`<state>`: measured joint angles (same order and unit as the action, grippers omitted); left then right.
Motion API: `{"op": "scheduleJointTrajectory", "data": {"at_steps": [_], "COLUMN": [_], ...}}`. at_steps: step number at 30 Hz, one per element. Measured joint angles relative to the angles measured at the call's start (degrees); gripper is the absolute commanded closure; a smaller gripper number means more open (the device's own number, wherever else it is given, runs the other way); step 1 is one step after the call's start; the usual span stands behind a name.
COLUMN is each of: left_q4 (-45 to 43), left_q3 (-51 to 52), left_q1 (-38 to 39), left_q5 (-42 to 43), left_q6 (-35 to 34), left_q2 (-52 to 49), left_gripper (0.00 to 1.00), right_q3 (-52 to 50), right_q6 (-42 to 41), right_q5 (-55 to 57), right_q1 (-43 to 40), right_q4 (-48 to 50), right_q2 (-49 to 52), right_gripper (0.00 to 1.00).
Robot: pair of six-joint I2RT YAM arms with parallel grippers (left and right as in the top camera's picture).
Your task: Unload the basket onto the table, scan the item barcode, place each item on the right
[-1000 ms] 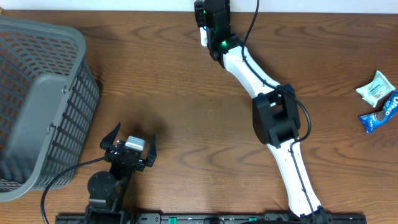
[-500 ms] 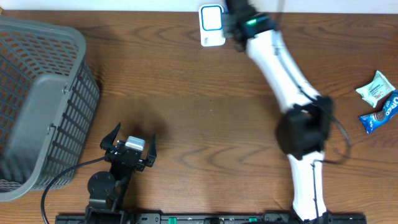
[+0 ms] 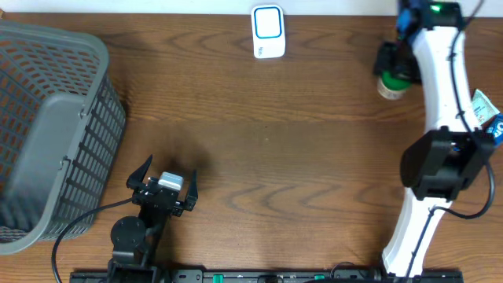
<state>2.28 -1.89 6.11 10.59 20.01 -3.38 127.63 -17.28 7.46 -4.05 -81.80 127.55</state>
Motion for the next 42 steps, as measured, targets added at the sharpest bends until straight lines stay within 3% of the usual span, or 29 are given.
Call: {"op": "scheduleJointTrajectory", "data": {"at_steps": [7, 15, 16, 18, 24, 28, 36, 42], "left_q4": [0.0, 0.0, 0.0, 0.0, 0.0, 0.0, 0.0, 0.0], "left_q3": [0.0, 0.0, 0.0, 0.0, 0.0, 0.0, 0.0, 0.0], "left_q1": [0.0, 0.0, 0.0, 0.0, 0.0, 0.0, 0.0, 0.0], "left_q5": [0.02, 0.02, 0.0, 0.0, 0.0, 0.02, 0.0, 0.0], "left_q6": [-0.02, 0.0, 0.0, -0.02, 0.0, 0.0, -0.02, 0.0], "left_q2": [0.0, 0.0, 0.0, 0.0, 0.0, 0.0, 0.0, 0.0], "left_gripper": [0.02, 0.02, 0.02, 0.02, 0.02, 0.02, 0.02, 0.02], "right_q3": [-11.93, -26.53, -27.8, -28.13, -28.09, -21.99, 8.11, 15.21], "right_q6": [-0.28, 0.07, 0.2, 0.57, 1.01, 0.98, 0.96, 0.94], "right_q5": [-0.85, 2.4, 2.58, 2.6, 1.75, -2.16, -7.78, -12.26], "right_q1": [-8.46, -18.56, -20.48, -22.91, -29.59, -30.86, -26.75, -20.09], "right_q4": [5.64, 21.2, 22.93, 24.35, 27.21, 19.65, 1.25, -4.28], "right_q2": [0.0, 0.13, 0.13, 0.13, 0.13, 0.46, -2.05, -13.57], "right_gripper": [0.39, 0.37, 0.3, 0.01, 0.01, 0.01, 0.01, 0.01]}}
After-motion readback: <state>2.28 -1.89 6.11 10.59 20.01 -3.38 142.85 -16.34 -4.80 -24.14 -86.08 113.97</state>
